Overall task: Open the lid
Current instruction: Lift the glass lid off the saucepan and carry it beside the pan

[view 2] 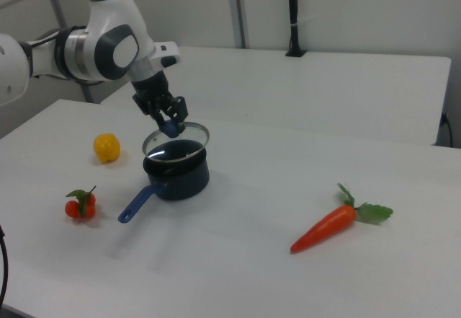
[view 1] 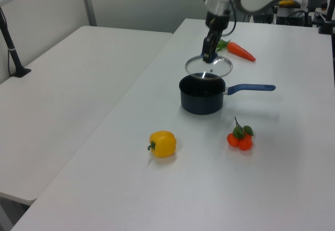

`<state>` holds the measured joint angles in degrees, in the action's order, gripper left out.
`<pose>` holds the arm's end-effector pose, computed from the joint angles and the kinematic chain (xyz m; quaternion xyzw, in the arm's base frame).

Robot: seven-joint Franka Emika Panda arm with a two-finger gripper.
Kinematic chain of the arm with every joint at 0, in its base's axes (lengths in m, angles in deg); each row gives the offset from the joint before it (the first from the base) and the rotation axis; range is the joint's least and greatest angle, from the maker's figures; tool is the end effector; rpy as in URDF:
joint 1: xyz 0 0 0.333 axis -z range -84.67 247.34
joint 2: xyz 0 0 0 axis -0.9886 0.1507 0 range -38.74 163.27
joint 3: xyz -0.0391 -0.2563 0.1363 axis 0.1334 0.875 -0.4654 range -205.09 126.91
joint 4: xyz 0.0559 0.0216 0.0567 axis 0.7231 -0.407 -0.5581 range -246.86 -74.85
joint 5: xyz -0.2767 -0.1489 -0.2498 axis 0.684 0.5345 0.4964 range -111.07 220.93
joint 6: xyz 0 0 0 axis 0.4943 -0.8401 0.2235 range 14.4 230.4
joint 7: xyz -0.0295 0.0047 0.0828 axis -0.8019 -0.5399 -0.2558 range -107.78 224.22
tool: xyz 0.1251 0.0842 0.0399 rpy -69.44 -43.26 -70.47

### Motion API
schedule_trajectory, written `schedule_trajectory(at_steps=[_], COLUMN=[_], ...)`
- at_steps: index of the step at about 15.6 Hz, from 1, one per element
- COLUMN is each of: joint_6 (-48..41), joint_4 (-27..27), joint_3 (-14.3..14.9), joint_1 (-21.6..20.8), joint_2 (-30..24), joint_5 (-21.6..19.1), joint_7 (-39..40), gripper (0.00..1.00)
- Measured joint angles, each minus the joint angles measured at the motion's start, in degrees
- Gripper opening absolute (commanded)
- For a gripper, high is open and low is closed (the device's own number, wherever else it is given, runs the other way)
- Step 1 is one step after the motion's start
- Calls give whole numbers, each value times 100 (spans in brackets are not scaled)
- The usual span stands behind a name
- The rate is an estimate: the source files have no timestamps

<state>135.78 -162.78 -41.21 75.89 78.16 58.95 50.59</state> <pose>0.6739 0.0814 0.4175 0.9935 0.0125 0.1121 0.0124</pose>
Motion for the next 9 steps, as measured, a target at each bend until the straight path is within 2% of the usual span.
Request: schedule_trajectory(at_steps=[2, 5, 9], joint_6=[-36, -41, 181], joint_4=[-99, -429, -982], joint_3=[10, 25, 32], joint_1=[316, 995, 1476], joint_2=[-175, -399, -474], joint_5=[0, -1, -2], joint_7=[60, 640, 1089], gripper=[45, 45, 46])
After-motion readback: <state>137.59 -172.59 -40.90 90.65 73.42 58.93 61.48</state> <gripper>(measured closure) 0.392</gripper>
